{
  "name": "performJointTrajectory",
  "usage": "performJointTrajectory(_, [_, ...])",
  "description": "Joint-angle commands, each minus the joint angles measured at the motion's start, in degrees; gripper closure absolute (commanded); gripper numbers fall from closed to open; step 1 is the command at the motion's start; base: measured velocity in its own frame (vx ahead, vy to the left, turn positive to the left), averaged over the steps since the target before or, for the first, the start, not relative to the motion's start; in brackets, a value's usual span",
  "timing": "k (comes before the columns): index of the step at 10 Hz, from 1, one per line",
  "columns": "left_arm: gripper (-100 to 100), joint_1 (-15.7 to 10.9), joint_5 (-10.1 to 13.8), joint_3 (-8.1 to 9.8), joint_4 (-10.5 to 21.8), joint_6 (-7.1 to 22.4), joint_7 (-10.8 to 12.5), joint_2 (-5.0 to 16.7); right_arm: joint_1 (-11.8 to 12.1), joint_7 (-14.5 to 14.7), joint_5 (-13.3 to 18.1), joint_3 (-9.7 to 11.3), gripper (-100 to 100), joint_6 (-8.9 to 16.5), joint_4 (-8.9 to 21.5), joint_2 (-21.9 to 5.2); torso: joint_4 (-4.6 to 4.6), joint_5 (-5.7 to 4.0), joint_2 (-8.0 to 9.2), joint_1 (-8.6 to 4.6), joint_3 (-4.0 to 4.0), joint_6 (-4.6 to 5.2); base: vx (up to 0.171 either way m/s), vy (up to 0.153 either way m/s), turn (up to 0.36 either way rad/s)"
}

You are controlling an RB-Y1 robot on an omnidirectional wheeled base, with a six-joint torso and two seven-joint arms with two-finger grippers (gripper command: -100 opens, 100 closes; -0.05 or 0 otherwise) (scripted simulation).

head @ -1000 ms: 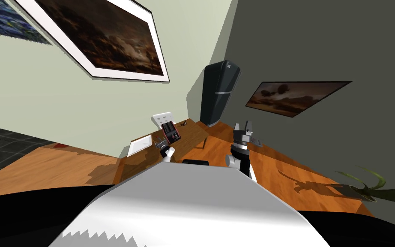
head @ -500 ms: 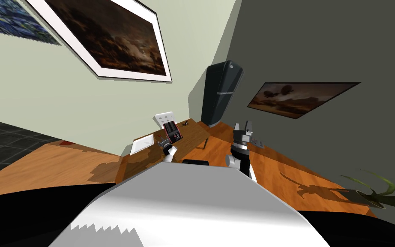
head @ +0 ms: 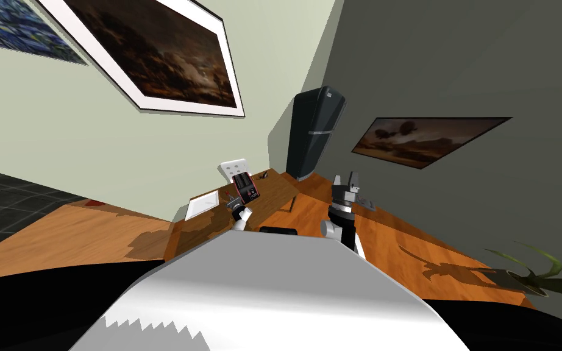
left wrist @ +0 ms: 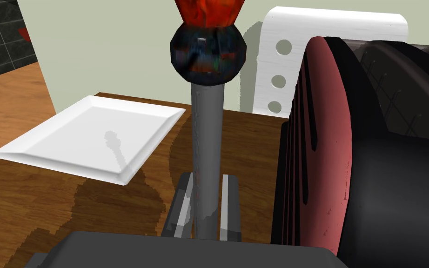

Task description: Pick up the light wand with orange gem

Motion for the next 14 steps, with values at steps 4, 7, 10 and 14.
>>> performJointTrajectory(4, [100, 1.9, 0.0, 3.2, 2.1, 1.5, 3.5, 4.1, 0.0, 0.0, 0.0, 0.0, 0, 0.0, 0.0, 0.0, -0.18, 0.23, -0.18, -0.14, -0.18, 0.12, -0.01, -0.071, -0.162])
performJointTrajectory(7, [100, 3.3, 0.0, 5.31, 2.9, 2.4, 5.9, 6.9, 0.0, 0.0, 0.0, 0.0, 0, 0.0, 0.0, 0.0, -0.38, 0.58, -0.22, 0.0, -0.3, 0.1, -0.012, -0.09, -0.147])
performJointTrajectory(10, [100, 5.4, 0.0, 8.47, 4.2, 3.8, 9.5, 11.0, 0.0, 0.0, 0.0, 0.0, 0, 0.0, 0.0, 0.0, -0.44, 0.72, -0.25, 0.03, -0.35, 0.18, -0.016, -0.11, -0.247])
performJointTrajectory(14, [0, 5.8, 0.0, 9.99, 5.9, 4.1, 11.3, 13.3, 0.0, 0.0, 0.0, 0.0, 0, 0.0, 0.0, 0.0, -0.44, 0.76, -0.33, 0.21, -0.38, 0.18, -0.002, -0.076, -0.125])
